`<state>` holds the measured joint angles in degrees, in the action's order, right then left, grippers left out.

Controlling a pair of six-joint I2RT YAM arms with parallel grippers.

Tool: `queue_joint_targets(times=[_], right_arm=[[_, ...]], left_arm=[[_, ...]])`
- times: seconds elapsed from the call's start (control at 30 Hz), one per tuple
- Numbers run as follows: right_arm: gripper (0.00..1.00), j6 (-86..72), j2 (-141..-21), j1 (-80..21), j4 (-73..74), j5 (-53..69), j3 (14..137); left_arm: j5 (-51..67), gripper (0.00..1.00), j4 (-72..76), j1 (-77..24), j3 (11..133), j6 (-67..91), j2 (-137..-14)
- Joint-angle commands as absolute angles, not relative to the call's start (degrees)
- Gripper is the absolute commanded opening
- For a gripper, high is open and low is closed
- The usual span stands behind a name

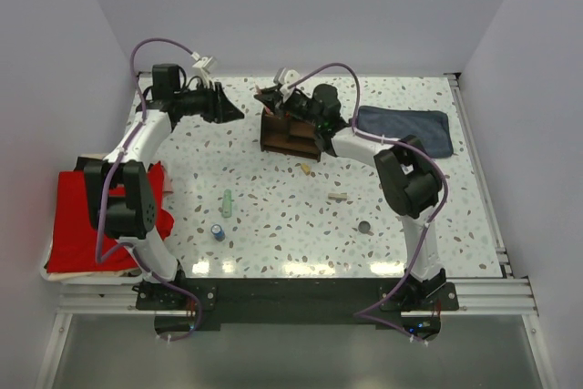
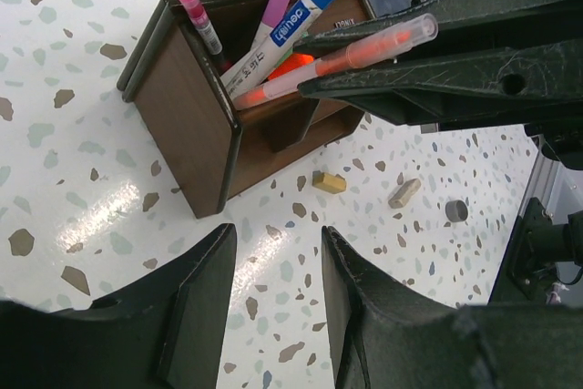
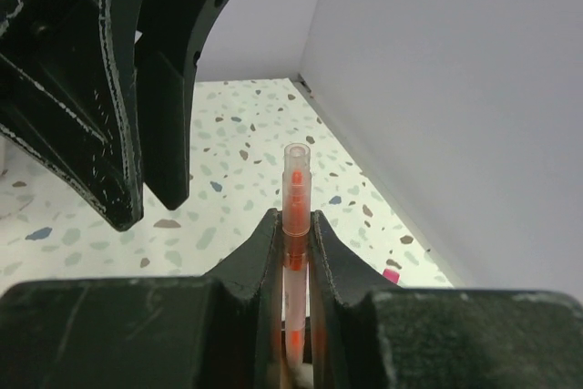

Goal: Sort the stationery into containers
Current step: Place the pen in the storage box.

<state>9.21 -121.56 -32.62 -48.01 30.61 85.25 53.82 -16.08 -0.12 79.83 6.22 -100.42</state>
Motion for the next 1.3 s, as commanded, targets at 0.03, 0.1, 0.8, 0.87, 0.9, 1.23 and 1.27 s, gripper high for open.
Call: queue_joint_targets(times=[0.03,0.1,0.8,0.87,0.9,1.23,1.27], right_arm=[[0.00,8.45,-122.51,-32.44,-52.82,26.38,84.46],[0.00,4.06,-123.74,-31.82,-52.56,25.84,85.69],[0.44,4.13,-119.90,-30.94,-51.34,23.46,84.20],[0.47,5.36,-116.03,-30.94,-46.53,23.56,84.98],[0.48,5.80,-114.80,-31.02,-44.93,23.29,85.16],[0.50,13.79,-94.15,-31.38,-19.92,22.24,77.28],[0.50,15.19,-90.04,-31.38,-16.38,23.98,75.95]], left_arm=[[53.70,0.47,-15.47,0.00,81.91,5.01,-101.25],[53.70,0.47,-15.64,0.00,81.65,4.92,-101.34],[53.70,0.48,-15.03,0.00,80.42,4.92,-99.58],[53.62,0.49,-14.59,0.00,80.07,4.75,-98.27],[53.44,0.49,-14.50,0.00,79.89,4.75,-97.74],[47.91,0.52,-18.54,0.00,72.18,0.26,-85.10],[46.68,0.52,-19.42,0.00,71.03,-1.56,-83.95]])
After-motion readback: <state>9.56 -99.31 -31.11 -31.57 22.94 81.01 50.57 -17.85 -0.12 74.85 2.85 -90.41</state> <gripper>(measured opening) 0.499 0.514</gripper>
